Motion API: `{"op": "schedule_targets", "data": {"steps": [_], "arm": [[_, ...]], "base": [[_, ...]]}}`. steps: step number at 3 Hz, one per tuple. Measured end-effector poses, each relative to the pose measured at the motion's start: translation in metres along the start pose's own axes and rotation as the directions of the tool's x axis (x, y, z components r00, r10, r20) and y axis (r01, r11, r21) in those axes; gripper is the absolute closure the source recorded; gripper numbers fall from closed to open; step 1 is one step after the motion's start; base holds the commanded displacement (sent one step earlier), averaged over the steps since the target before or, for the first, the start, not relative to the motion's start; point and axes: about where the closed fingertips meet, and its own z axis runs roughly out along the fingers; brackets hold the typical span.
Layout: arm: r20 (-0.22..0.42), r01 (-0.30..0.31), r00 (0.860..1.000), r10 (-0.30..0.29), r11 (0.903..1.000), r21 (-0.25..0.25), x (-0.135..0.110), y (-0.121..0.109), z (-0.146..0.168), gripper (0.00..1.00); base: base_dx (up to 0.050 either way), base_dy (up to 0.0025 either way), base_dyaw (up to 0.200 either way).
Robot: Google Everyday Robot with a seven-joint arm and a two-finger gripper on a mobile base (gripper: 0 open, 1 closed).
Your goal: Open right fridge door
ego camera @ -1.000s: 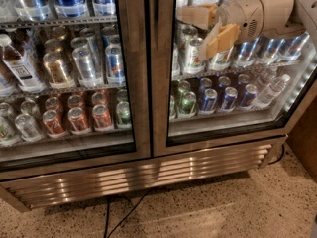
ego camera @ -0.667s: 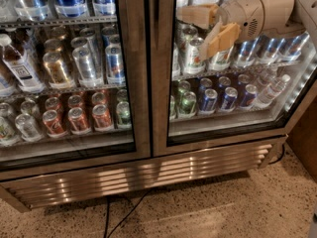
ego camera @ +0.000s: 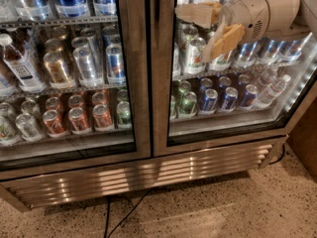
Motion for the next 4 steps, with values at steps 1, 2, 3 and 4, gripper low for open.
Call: {"op": "schedule_targets", "data": {"steps": [1, 2, 3, 4], "arm": [[-0.020, -0.017, 1.000, 0.017, 0.9998, -0.003, 0.004, -0.013, 0.005, 0.00], [-0.061, -0.060, 0.997, 0.057, 0.9971, -0.047, 0.016, -0.028, 0.031, 0.00], [-0.058, -0.059, 0.997, 0.056, 0.9971, -0.047, 0.015, -0.027, 0.032, 0.00], [-0.053, -0.052, 0.997, 0.049, 0.9966, -0.064, 0.013, -0.025, 0.037, 0.00]], "base": [[0.000, 0.00000, 0.000], [0.000, 0.00000, 0.000], [0.000, 0.00000, 0.000], [0.000, 0.00000, 0.000]]}}
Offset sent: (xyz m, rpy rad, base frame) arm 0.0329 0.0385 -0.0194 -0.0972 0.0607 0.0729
